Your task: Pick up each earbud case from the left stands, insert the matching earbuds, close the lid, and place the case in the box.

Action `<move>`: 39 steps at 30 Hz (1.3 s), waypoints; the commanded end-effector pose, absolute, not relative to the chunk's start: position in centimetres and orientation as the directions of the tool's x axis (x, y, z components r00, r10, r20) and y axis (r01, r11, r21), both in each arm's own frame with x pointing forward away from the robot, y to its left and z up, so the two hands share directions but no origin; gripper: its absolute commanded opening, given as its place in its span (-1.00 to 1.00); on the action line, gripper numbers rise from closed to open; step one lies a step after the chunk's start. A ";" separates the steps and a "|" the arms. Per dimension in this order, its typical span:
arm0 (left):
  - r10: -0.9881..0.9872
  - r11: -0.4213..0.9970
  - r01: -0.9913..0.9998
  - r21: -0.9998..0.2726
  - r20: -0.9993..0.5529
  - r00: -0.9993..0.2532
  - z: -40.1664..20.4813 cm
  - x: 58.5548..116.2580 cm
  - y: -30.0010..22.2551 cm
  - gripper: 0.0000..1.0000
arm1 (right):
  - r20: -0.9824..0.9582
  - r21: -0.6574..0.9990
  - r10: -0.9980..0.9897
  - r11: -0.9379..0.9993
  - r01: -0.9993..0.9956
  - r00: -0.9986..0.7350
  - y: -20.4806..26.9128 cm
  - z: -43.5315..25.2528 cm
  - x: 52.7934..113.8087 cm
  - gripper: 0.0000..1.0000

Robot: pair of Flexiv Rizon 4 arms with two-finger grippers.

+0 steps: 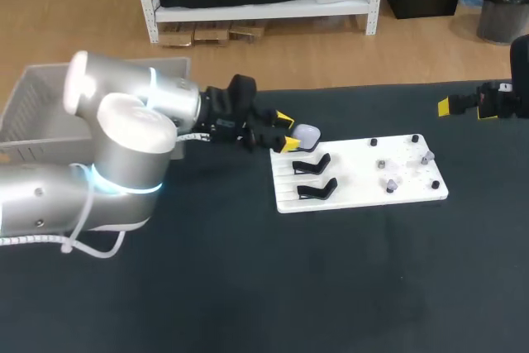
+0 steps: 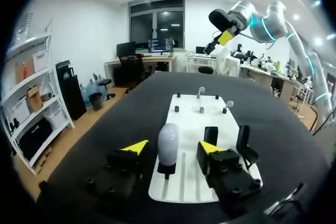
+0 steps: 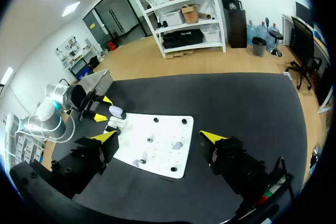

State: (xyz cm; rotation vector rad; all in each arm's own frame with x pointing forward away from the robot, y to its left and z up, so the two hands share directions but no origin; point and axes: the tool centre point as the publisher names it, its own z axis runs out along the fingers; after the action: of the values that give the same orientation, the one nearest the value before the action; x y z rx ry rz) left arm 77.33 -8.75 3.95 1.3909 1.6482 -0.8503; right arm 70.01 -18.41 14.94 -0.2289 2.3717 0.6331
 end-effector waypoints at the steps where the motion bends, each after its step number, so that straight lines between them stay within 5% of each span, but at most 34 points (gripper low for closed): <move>1: 0.450 0.158 0.987 -0.010 -0.889 -0.081 3.4 78.1 -9.3 0.19 | -0.644 0.383 0.001 0.866 -0.321 -0.765 -18.5 14.9 70.0 1.00; 20: 0.464 0.138 0.989 -0.051 -0.879 -0.110 1.6 78.4 -10.3 0.15 | -0.644 0.383 0.001 0.866 -0.321 -0.765 -18.5 14.9 70.0 1.00; 26: 0.465 0.142 0.988 -0.055 -0.878 -0.115 1.4 78.6 -10.3 -0.03 | -0.644 0.383 0.001 0.866 -0.321 -0.765 -18.5 14.9 70.0 1.00; 31: 0.461 0.145 0.988 -0.059 -0.879 -0.120 1.4 78.6 -10.1 -0.24 | -0.644 0.383 0.001 0.866 -0.321 -0.765 -18.5 14.9 70.0 1.00; 34: 0.457 0.143 0.988 -0.062 -0.881 -0.122 1.3 78.6 -10.1 -0.76 | -0.644 0.383 0.001 0.866 -0.321 -0.765 -18.5 14.9 70.0 1.00; 39: 0.456 0.134 0.989 -0.067 -0.882 -0.121 1.3 78.5 -10.2 -1.00 | -0.644 0.383 0.001 0.866 -0.321 -0.765 -18.5 14.9 70.0 1.00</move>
State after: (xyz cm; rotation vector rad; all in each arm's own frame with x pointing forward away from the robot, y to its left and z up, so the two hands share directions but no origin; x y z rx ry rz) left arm 78.22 -10.11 1.45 1.4058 1.6845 -0.9196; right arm 70.00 -18.41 14.94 -0.2289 2.3717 0.6331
